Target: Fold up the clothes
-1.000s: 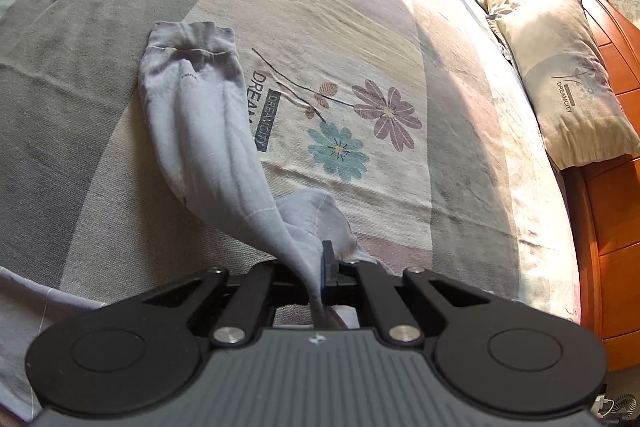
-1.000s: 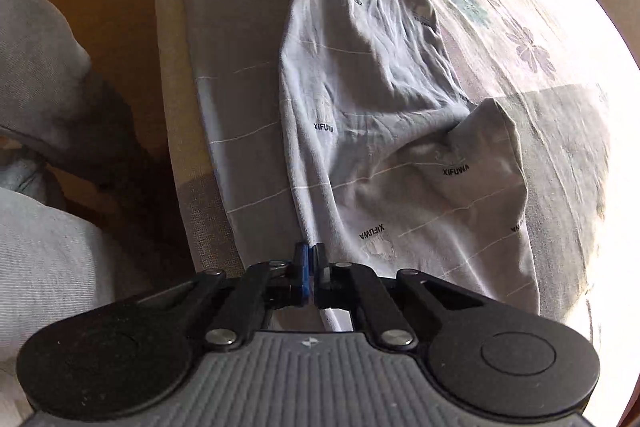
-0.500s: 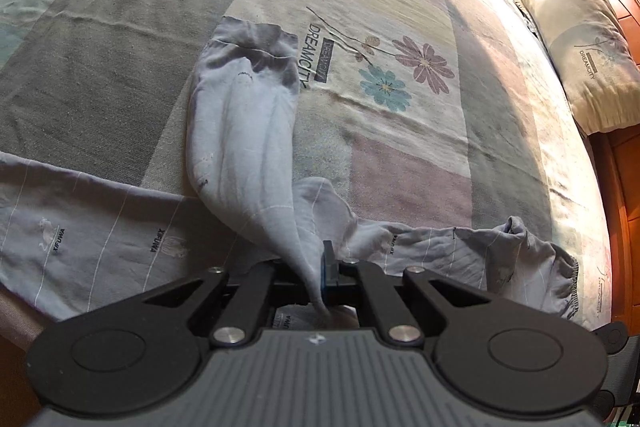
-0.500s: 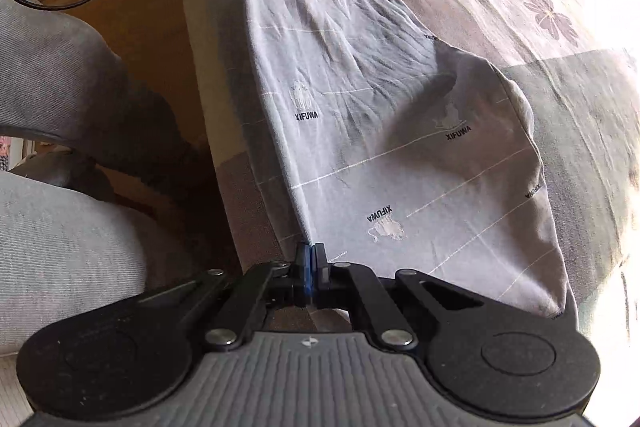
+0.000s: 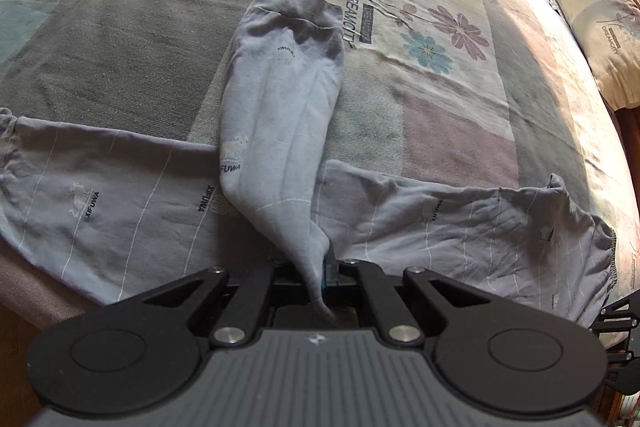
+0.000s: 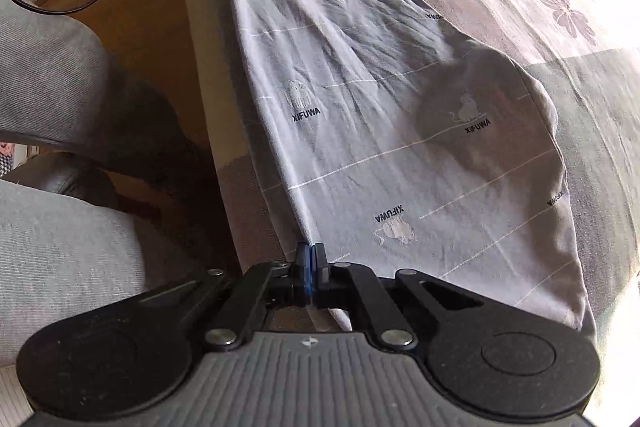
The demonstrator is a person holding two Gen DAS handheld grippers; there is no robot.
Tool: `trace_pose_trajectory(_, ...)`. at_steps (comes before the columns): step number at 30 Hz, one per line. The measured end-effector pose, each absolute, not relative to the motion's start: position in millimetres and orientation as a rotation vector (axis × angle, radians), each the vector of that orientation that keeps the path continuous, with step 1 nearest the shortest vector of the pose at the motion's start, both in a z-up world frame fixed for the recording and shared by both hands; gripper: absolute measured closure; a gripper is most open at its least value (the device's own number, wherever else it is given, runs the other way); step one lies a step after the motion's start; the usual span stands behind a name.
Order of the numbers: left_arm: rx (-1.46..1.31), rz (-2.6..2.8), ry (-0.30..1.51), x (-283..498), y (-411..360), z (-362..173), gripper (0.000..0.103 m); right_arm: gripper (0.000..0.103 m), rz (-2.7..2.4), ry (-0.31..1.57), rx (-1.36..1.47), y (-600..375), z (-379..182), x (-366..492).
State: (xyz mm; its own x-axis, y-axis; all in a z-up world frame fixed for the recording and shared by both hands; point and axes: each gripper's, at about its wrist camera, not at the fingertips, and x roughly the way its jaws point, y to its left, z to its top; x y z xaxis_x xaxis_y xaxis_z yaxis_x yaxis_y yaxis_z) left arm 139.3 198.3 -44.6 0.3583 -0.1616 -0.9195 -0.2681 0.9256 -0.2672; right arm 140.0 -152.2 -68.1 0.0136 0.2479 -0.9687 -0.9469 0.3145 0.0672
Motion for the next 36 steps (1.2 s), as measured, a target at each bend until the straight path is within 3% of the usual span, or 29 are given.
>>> trace_pose_trajectory(10, -0.357, 0.074, 1.246, 140, 198, -67, 0.101, 0.1, 1.1, 1.207, -0.745, -155, -75, 146)
trace_pose_trajectory(15, -0.35, 0.068, 1.255, 140, 200, -79, 0.098, 0.094, 1.1, 1.24, -0.719, -161, -74, 146)
trace_pose_trajectory(22, -0.325, 0.053, 1.28, 146, 198, -78, 0.098, 0.093, 0.758, 1.299, -0.413, -212, -38, 146)
trace_pose_trajectory(27, -0.321, 0.046, 1.293, 148, 197, -80, 0.098, 0.093, 0.677, 1.285, -0.469, -233, -44, 139)
trace_pose_trajectory(31, -0.304, 0.035, 1.304, 150, 196, -80, 0.097, 0.083, 0.844, 1.191, -0.829, -215, -62, 111)
trace_pose_trajectory(36, -0.297, 0.037, 1.309, 151, 195, -79, 0.097, 0.083, 0.923, 1.068, -1.024, -209, -63, 102)
